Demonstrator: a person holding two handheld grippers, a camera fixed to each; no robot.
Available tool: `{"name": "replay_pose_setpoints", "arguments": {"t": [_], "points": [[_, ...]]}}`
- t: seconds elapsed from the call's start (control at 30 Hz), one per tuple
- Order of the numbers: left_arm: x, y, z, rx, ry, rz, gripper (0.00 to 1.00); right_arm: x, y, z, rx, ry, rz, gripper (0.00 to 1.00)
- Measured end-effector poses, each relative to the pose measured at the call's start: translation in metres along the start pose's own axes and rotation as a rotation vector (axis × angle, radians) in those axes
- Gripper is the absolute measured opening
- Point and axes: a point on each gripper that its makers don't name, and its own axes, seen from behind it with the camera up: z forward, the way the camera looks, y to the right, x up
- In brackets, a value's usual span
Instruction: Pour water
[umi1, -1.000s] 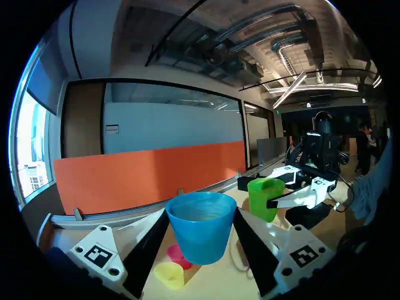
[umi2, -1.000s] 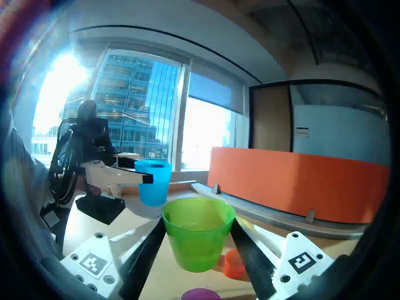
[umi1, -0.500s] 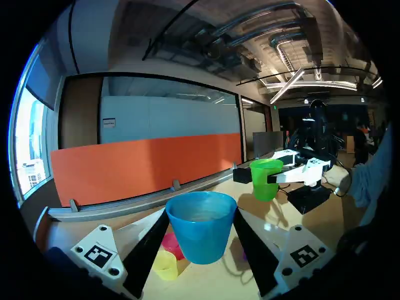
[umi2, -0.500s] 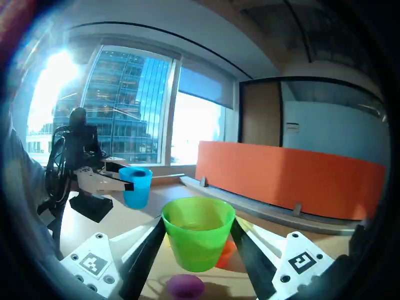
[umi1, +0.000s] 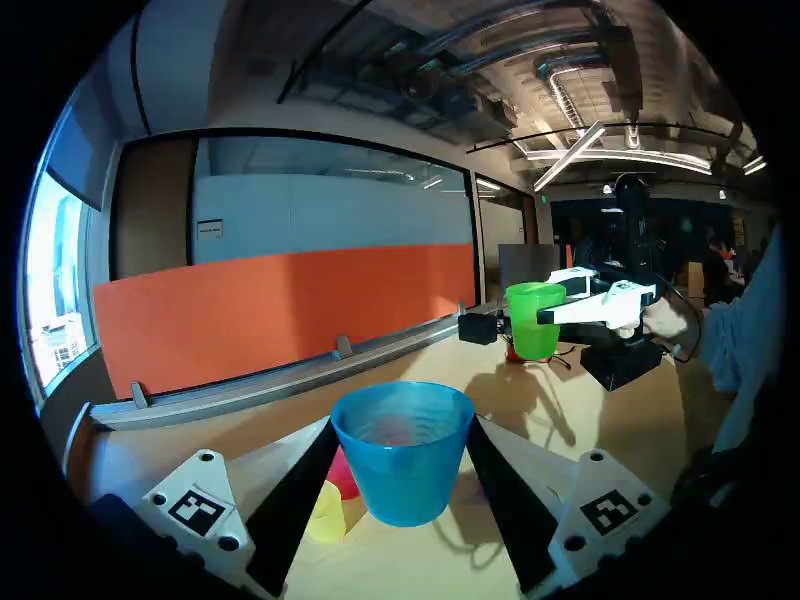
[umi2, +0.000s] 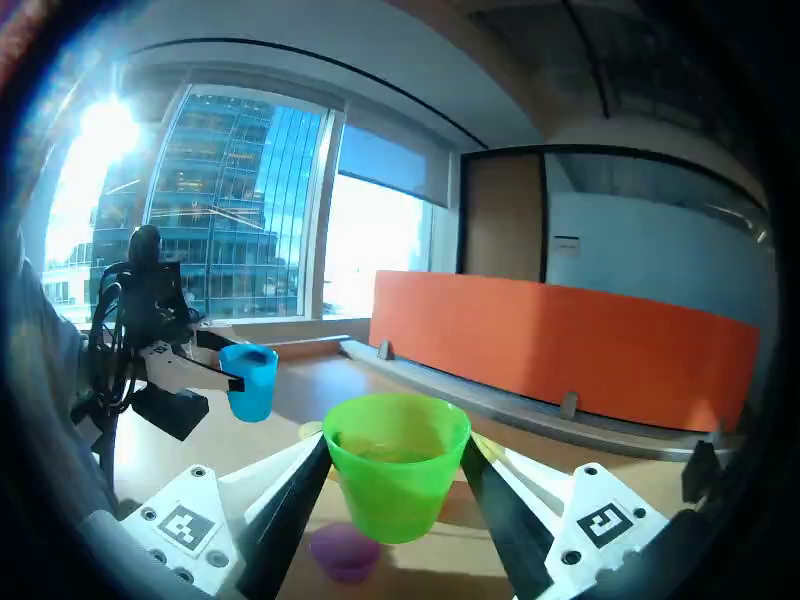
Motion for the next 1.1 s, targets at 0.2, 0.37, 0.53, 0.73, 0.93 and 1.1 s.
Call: {"name": "replay_pose_setpoints", "arguments": {"t": [0.2, 0.37, 0.53, 0.73, 0.93, 1.1], "points": [[-0.015, 0.000, 0.000, -0.008, -0.035, -0.002, 0.88, -0.008, 0.007, -0.006, -0.010, -0.026, -0.004, 0.90], [-0.026, 0.000, 0.000, -0.017, -0.066, 0.001, 0.88, -0.017, 0.013, -0.011, -0.020, -0.052, -0.007, 0.90], [-0.041, 0.002, 0.000, -0.030, -0.106, 0.008, 0.88, -0.029, 0.018, -0.016, -0.024, -0.085, 0.000, 0.90], [-0.060, 0.009, 0.002, -0.051, -0.161, 0.022, 0.88, -0.045, 0.018, -0.019, -0.008, -0.130, 0.003, 0.90], [-0.075, 0.015, 0.005, -0.072, -0.208, 0.033, 0.88, -0.064, 0.015, -0.020, 0.010, -0.179, -0.003, 0.90], [-0.085, 0.018, 0.006, -0.083, -0.240, 0.036, 0.88, -0.078, 0.016, -0.020, 0.014, -0.211, 0.003, 0.90]]}}
